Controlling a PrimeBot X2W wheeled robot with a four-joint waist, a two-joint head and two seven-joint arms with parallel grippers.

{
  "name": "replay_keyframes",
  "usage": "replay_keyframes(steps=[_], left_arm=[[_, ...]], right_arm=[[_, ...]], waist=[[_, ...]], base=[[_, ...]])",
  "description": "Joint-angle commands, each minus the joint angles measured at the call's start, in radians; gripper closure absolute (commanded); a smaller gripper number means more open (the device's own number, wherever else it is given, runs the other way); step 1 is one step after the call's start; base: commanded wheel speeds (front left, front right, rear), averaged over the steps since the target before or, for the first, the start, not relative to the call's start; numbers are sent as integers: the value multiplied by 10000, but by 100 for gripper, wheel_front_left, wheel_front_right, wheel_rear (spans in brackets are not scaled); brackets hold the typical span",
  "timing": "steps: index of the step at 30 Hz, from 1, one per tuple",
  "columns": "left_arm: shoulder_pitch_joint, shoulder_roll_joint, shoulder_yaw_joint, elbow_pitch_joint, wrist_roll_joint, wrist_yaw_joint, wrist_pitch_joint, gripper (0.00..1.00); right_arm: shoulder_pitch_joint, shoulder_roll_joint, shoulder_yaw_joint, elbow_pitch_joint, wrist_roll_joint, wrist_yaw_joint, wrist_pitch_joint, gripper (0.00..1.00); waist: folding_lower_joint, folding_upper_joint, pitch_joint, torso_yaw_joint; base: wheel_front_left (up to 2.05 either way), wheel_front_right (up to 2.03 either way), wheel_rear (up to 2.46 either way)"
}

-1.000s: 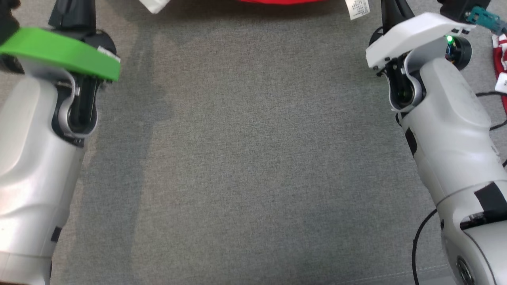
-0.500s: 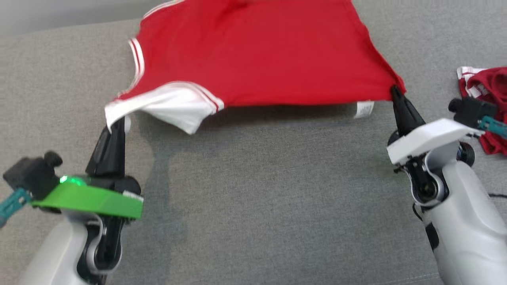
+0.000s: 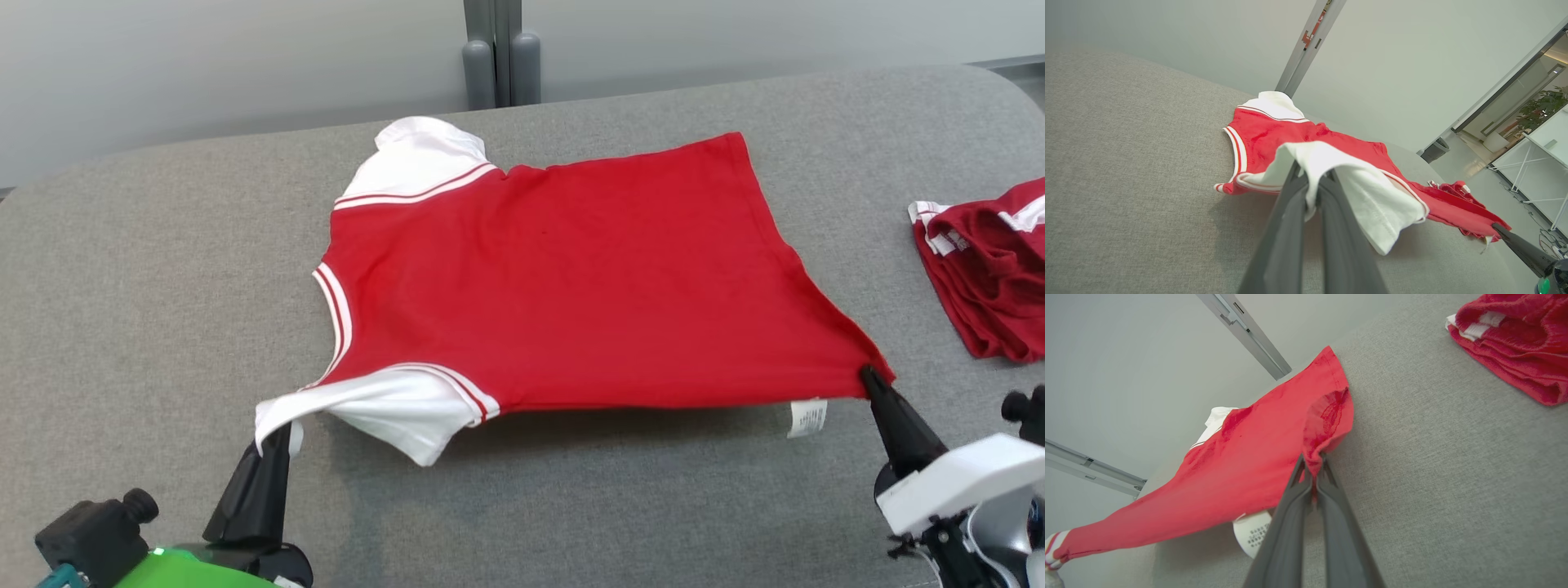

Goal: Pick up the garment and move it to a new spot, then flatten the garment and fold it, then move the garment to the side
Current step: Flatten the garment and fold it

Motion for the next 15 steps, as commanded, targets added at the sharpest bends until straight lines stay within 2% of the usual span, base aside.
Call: replay_keyframes(steps=[1, 6, 15], left_arm=[[184, -30, -23, 33, -87, 53, 50, 100], [134, -373, -433, 596, -426, -129, 331, 100], [-991, -991, -658, 2021, -586, -701, 335, 100]], right_arm=[[390, -15, -43, -68, 445, -14, 45, 100], [793, -16, 93, 405, 929, -12, 28, 100], [-113, -16, 220, 1854, 1365, -10, -286, 100]], waist=[[1, 0, -198, 39], [1, 0, -307, -17], [1, 0, -141, 110]], base=[[0, 0, 0], [0, 0, 0], [0, 0, 0]])
